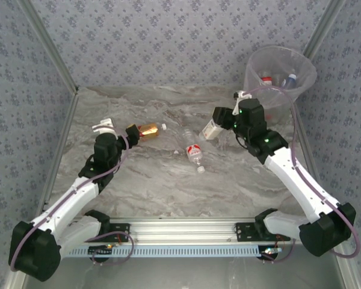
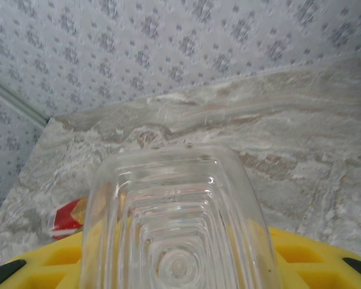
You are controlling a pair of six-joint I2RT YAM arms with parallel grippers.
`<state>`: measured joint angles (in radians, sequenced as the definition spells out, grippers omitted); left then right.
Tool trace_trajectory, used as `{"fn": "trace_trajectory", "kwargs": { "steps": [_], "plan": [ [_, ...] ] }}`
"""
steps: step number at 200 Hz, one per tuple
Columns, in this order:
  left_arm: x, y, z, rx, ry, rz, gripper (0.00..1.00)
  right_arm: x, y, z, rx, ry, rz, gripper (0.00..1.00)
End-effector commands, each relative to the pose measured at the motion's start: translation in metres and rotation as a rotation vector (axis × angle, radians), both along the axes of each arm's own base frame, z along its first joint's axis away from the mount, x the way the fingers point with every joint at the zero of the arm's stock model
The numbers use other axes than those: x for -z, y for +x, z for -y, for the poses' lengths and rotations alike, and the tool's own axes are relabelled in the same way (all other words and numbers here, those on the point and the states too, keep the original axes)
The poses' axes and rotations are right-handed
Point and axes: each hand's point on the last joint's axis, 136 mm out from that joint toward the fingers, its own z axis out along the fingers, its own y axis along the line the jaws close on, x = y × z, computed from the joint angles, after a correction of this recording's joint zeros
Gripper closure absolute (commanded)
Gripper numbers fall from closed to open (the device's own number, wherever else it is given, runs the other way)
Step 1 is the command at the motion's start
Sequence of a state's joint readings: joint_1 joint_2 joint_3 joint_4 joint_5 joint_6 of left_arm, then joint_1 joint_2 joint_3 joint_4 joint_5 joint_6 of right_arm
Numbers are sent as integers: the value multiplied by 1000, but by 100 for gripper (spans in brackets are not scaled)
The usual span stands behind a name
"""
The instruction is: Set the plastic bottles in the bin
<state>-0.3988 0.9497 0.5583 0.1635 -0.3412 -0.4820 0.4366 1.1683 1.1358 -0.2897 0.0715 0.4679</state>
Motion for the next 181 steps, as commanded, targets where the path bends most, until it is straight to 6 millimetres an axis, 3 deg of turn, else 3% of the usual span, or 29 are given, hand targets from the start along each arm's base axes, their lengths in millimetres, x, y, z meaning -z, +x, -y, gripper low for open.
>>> {"fn": "trace_trajectory", "kwargs": {
  "steps": [1,54,92,142,181],
  "plan": [
    [-9,0,-13,-72,-32,5,0,-46,5,19,37,14,104,100],
    [0,3,-20,-108,-55,-35,1,-118,20,52,117,-13,307,100],
    [5,-1,-24,-123,-52,-59,0,-157,29,76,203,-46,437,100],
    [4,-2,-20,-79,-72,-64,1,-180,57,121,378,-118,562,100],
    [1,-6,-21,-72,-61,-55,1,-188,82,138,431,-203,581,100]
  ]
}}
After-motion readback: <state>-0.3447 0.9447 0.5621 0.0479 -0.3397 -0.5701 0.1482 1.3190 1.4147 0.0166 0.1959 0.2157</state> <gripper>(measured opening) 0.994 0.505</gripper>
